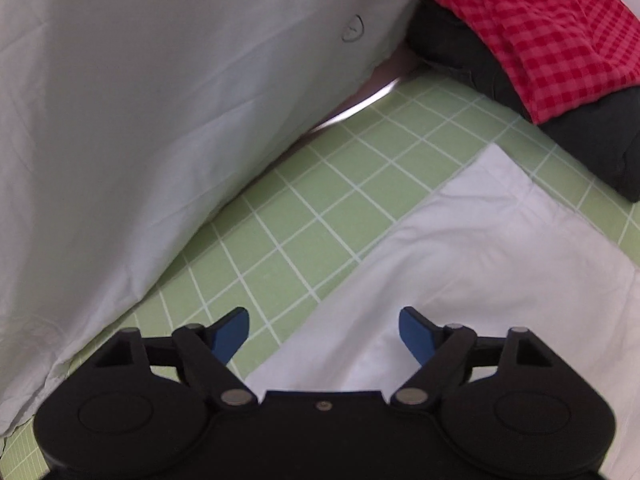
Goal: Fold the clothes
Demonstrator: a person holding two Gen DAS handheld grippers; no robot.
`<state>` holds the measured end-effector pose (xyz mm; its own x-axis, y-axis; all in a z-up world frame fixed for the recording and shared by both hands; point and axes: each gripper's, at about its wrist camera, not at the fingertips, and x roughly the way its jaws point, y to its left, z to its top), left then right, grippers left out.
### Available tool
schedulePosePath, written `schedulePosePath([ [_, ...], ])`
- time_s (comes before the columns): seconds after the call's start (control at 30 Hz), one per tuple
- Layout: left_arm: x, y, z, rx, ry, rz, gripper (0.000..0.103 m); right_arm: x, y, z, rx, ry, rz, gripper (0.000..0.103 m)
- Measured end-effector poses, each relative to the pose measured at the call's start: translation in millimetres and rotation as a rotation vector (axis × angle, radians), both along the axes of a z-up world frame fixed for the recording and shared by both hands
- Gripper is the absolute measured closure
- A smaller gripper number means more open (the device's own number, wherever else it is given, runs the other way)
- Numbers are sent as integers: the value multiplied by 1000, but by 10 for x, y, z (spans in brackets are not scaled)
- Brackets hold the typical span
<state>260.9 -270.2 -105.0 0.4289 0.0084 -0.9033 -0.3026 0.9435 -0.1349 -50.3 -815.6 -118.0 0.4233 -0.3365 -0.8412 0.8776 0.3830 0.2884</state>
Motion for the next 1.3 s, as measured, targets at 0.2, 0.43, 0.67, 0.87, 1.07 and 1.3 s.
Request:
schedulePosePath([
  [0.2,86,26,-214,-66,20,-37,64,-36,-25,-63,-17,21,13,95],
  [0.43,37,100,-52,-191,-130,-18,90,42,-151,272,-130,-78,73,100],
  [0.67,36,-180,261,-61,-261,-145,25,441,-240,573,-263,-88,146,41],
  [0.87,-635,73,359,125,-236,-188,10,2,409,588,-298,-41,271,14],
  [1.07,-1598,768,307,51,-141,-96,10,-879,1384,434,-254,45,365,2],
  [1.3,-2388,1403,260,41,-105,-51,10,-1539,2310,562,-245,29,460,0],
])
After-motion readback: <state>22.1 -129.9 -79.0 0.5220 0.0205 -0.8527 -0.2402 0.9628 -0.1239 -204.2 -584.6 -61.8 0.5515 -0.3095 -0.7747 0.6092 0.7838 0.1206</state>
